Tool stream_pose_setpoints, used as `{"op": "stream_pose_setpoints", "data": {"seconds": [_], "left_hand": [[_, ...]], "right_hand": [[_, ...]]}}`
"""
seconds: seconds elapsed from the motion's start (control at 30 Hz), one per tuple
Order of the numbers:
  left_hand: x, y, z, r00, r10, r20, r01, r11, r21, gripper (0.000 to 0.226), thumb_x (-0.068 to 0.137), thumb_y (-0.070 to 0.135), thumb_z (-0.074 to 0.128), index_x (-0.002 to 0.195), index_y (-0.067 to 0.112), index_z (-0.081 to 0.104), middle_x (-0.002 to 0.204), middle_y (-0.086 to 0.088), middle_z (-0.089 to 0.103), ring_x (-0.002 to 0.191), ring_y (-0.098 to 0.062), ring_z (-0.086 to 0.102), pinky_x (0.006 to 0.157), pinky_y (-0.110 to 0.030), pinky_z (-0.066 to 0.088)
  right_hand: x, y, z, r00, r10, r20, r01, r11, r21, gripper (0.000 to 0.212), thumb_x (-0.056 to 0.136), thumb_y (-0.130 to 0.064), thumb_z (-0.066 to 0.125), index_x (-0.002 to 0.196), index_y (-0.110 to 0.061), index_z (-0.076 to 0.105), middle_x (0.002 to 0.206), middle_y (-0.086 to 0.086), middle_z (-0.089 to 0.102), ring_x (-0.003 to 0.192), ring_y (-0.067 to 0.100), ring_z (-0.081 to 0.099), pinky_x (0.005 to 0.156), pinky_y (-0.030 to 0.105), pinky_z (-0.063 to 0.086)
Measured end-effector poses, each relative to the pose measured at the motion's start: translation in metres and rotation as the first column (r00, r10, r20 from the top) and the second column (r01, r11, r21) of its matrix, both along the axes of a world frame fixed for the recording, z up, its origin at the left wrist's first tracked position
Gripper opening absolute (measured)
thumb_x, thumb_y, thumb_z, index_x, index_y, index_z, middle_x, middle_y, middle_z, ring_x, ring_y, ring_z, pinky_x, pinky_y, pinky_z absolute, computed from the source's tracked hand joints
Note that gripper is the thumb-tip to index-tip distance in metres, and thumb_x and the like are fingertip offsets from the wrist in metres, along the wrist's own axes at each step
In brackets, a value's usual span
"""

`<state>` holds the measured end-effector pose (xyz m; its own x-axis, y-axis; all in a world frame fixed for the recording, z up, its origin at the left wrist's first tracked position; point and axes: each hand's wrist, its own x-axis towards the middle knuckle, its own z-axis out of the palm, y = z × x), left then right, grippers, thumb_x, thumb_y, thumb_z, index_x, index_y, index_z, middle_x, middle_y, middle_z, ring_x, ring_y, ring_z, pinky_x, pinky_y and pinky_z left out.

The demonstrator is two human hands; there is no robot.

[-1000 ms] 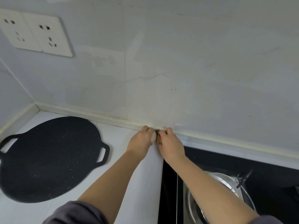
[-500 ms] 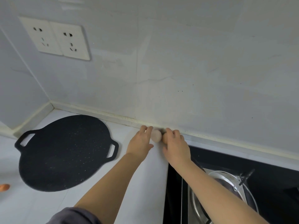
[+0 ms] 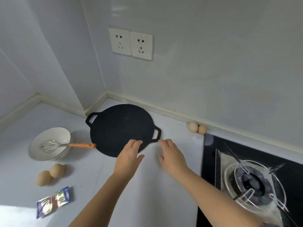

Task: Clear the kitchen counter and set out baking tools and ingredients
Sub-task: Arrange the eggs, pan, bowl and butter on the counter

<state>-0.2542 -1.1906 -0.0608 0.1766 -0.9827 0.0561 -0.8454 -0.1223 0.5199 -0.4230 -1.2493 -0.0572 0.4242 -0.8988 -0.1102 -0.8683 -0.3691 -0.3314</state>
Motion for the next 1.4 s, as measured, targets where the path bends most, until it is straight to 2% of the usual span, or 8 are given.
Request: {"op": "stream_pose_setpoints", "data": {"seconds": [0.13,0.37,0.6,0.77,0.87,1.1,1.3,1.4], "left_hand": [[0.054,0.066,0.002,0.993,0.118,0.031,-0.118,0.993,-0.014,0.041,0.085,0.025,0.071,0.124,0.019,0.059,0.124,0.001,0.058,0.106,-0.016,0.061,0.085,-0.022,0.047],[0.154,0.155,-0.011,0.969,0.23,0.084,-0.226,0.972,-0.055,0.036,0.061,0.009,0.088,0.093,0.011,0.07,0.089,-0.004,0.066,0.07,-0.028,0.064,0.056,-0.027,0.045],[0.231,0.2,-0.029,0.935,0.345,0.088,-0.345,0.939,-0.013,0.039,0.066,0.016,0.085,0.1,0.016,0.067,0.104,-0.004,0.061,0.084,-0.029,0.059,0.063,-0.034,0.05],[0.258,0.196,-0.031,0.927,0.373,0.03,-0.374,0.924,0.083,0.057,0.076,0.021,0.076,0.129,0.02,0.055,0.127,-0.003,0.051,0.085,-0.027,0.063,0.063,-0.032,0.05],[0.268,0.189,-0.035,0.929,0.369,-0.034,-0.364,0.926,0.096,0.055,0.085,0.026,0.067,0.137,0.02,0.049,0.133,-0.002,0.048,0.082,-0.024,0.065,0.065,-0.034,0.053],[0.274,0.173,-0.042,0.947,0.306,-0.099,-0.299,0.951,0.085,0.044,0.083,0.019,0.068,0.127,0.016,0.06,0.125,-0.006,0.059,0.1,-0.027,0.062,0.078,-0.03,0.049],[0.27,0.172,-0.039,0.964,0.243,-0.108,-0.237,0.969,0.061,0.037,0.077,0.009,0.072,0.114,0.011,0.067,0.109,-0.009,0.066,0.091,-0.03,0.063,0.073,-0.031,0.047],[0.266,0.171,-0.04,0.958,0.265,-0.109,-0.253,0.961,0.11,0.043,0.078,0.015,0.072,0.12,0.019,0.063,0.116,-0.002,0.06,0.093,-0.024,0.061,0.072,-0.024,0.043]], "right_hand": [[0.051,0.044,-0.001,0.996,0.078,0.038,-0.08,0.994,0.075,0.053,0.092,-0.016,0.051,0.142,-0.022,0.035,0.137,0.001,0.04,0.117,0.021,0.05,0.089,0.031,0.046],[0.152,0.102,-0.014,0.967,0.246,0.071,-0.255,0.95,0.179,0.048,0.091,-0.017,0.052,0.137,-0.022,0.039,0.134,0.001,0.039,0.108,0.024,0.053,0.085,0.038,0.049],[0.25,0.128,-0.014,0.907,0.402,0.122,-0.42,0.877,0.231,0.053,0.091,-0.016,0.056,0.141,-0.022,0.036,0.142,-0.002,0.034,0.118,0.025,0.052,0.094,0.038,0.046],[0.288,0.126,-0.021,0.893,0.426,0.144,-0.449,0.863,0.232,0.061,0.089,-0.011,0.059,0.143,-0.024,0.034,0.144,-0.002,0.035,0.119,0.025,0.051,0.097,0.04,0.046],[0.303,0.123,-0.028,0.894,0.415,0.169,-0.446,0.861,0.244,0.067,0.088,-0.012,0.058,0.147,-0.026,0.03,0.146,-0.002,0.034,0.121,0.025,0.05,0.099,0.041,0.046],[0.313,0.112,-0.04,0.885,0.387,0.26,-0.452,0.85,0.271,0.056,0.085,-0.014,0.064,0.137,-0.023,0.045,0.138,-0.003,0.044,0.118,0.021,0.052,0.1,0.039,0.046],[0.312,0.109,-0.045,0.889,0.36,0.284,-0.435,0.857,0.276,0.042,0.084,-0.017,0.068,0.121,-0.024,0.05,0.123,0.0,0.057,0.107,0.02,0.057,0.09,0.039,0.052],[0.305,0.109,-0.045,0.894,0.338,0.294,-0.418,0.865,0.276,0.04,0.081,-0.017,0.069,0.116,-0.024,0.051,0.12,-0.001,0.058,0.104,0.02,0.057,0.087,0.038,0.052]]}}
